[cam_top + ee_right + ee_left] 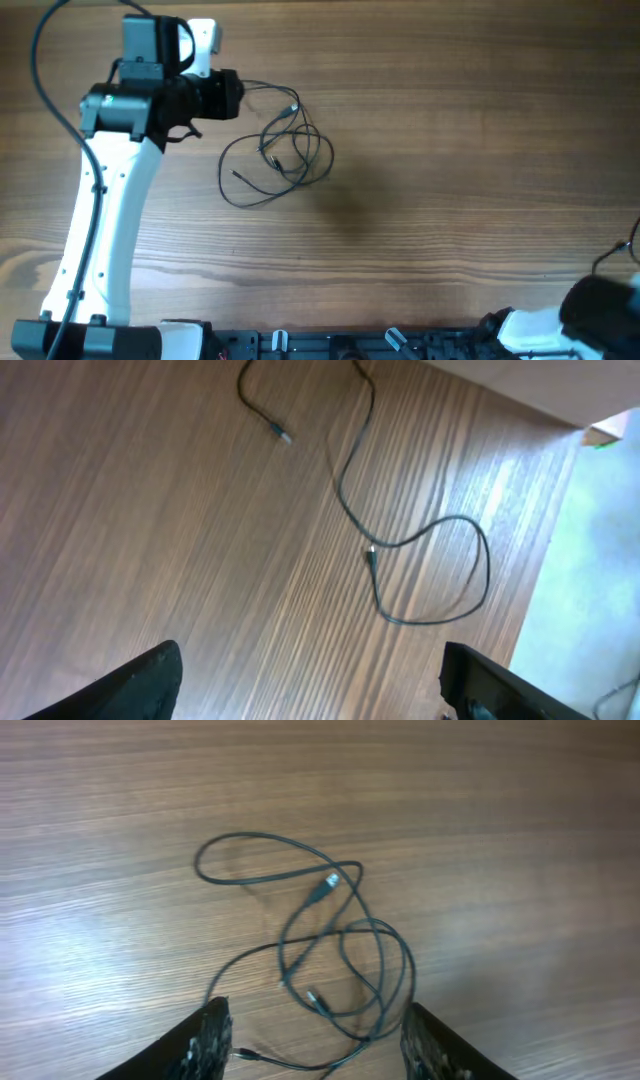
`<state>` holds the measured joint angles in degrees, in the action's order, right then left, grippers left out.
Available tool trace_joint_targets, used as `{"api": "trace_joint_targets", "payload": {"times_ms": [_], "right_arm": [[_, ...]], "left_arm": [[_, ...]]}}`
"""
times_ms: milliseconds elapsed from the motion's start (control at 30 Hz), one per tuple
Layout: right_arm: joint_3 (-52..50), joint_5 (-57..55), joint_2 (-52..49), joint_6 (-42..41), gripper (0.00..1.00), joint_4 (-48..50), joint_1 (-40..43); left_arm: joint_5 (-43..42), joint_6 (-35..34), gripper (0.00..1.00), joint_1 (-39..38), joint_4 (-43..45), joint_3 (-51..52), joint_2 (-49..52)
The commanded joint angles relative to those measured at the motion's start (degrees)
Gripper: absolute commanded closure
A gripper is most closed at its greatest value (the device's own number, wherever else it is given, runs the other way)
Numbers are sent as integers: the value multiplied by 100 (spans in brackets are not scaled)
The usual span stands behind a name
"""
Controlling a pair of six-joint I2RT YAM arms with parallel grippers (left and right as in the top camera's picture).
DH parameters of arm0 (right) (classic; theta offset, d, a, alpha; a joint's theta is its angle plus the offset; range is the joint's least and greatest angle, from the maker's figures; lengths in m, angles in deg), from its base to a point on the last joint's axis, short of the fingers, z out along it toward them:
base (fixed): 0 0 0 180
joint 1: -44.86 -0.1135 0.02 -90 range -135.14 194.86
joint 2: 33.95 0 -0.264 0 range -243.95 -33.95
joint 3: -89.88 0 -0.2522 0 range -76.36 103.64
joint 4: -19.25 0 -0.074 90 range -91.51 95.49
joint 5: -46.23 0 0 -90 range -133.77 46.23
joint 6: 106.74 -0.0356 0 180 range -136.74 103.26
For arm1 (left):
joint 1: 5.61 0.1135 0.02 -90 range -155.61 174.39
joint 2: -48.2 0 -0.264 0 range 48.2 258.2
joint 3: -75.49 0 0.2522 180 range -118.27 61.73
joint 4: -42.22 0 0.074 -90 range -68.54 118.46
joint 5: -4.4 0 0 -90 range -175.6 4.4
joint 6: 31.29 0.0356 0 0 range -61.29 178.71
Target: Untangle cables
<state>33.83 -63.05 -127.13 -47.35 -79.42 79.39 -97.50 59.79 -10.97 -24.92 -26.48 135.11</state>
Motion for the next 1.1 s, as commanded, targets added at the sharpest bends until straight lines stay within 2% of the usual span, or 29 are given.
{"api": "trace_joint_targets", "payload": {"times_ms": [0, 400, 600, 667, 800, 1067], "right_arm": [[-437, -227, 846, -68, 12, 13, -24], [-1873, -901, 3012, -249, 1, -151, -861], [-2780, -815, 4148, -203, 0, -144, -1491], [-2968, -474, 4284, 94, 0, -76, -1803], [-3008, 997, 4009, 1436, 0, 391, -2253], [-3008, 3620, 2855, 3202, 0, 973, -2295]], "left_arm": [[-76, 153, 44, 144, 0, -107, -122], [-138, 155, 44, 175, -44, -107, -122], [-138, 153, 43, 175, -72, -107, -122], [-138, 153, 44, 175, -109, -107, -120], [-138, 179, 43, 175, -144, -105, -120], [-138, 463, 42, 175, -162, -105, -63]]}}
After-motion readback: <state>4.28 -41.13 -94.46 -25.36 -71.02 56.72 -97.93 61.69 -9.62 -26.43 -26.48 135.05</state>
